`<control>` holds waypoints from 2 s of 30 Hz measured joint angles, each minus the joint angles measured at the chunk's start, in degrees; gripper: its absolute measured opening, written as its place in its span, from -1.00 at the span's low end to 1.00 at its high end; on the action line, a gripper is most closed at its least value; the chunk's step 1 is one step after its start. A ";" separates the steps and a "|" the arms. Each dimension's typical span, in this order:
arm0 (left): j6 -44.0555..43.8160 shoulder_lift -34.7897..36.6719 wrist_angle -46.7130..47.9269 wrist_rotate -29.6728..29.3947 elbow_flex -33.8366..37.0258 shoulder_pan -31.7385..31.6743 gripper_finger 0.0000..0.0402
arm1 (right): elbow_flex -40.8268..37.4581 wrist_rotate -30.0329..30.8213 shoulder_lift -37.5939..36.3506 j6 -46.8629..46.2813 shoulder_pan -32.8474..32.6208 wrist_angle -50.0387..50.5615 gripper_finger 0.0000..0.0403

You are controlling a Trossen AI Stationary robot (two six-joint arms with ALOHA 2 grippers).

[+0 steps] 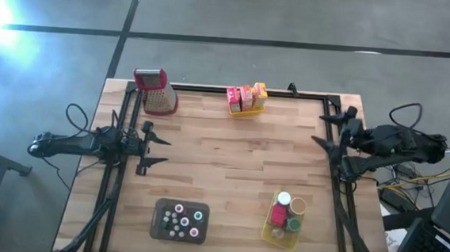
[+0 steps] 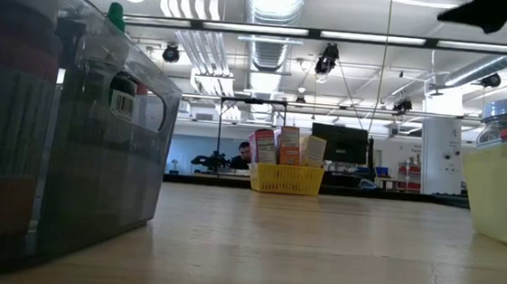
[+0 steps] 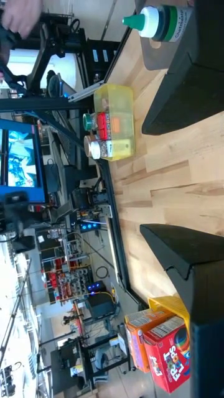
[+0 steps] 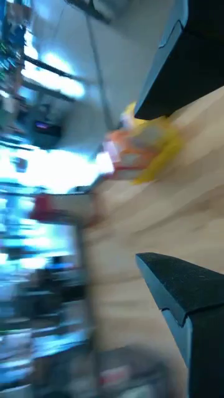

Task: Pick & Place Kitchen Items
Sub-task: Return to Home Position

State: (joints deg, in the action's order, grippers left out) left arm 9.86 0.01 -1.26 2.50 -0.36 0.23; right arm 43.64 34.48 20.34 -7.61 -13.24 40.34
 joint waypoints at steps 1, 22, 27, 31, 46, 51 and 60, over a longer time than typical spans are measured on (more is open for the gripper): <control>0.00 0.00 0.00 0.00 0.00 0.00 0.26 | -0.28 -0.03 0.00 -0.92 0.59 -4.10 0.81; 0.00 0.00 0.00 0.00 0.02 0.00 0.26 | -26.52 -29.31 -13.05 8.50 19.46 -24.40 0.81; 0.00 0.00 -0.01 0.00 0.02 0.00 0.26 | -29.68 -29.14 -17.89 9.47 19.57 -24.90 0.81; 0.00 0.00 -0.01 0.00 0.02 0.00 0.26 | -32.51 -29.14 -20.29 9.59 19.57 -24.92 0.81; 0.00 -0.13 -0.02 0.00 0.02 0.00 0.26 | -38.83 -28.97 -19.55 7.81 19.88 -28.32 0.81; 0.00 -0.13 -0.02 0.00 0.02 0.00 0.26 | -39.04 -28.96 -18.94 7.78 19.88 -28.61 0.81; 0.00 -0.13 -0.02 0.00 0.02 0.00 0.26 | -39.04 -28.96 -18.71 7.75 19.88 -28.64 0.81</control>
State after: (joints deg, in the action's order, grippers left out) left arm 9.87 -0.12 -1.28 2.50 -0.34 0.23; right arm 4.60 5.52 1.63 0.14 6.63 11.70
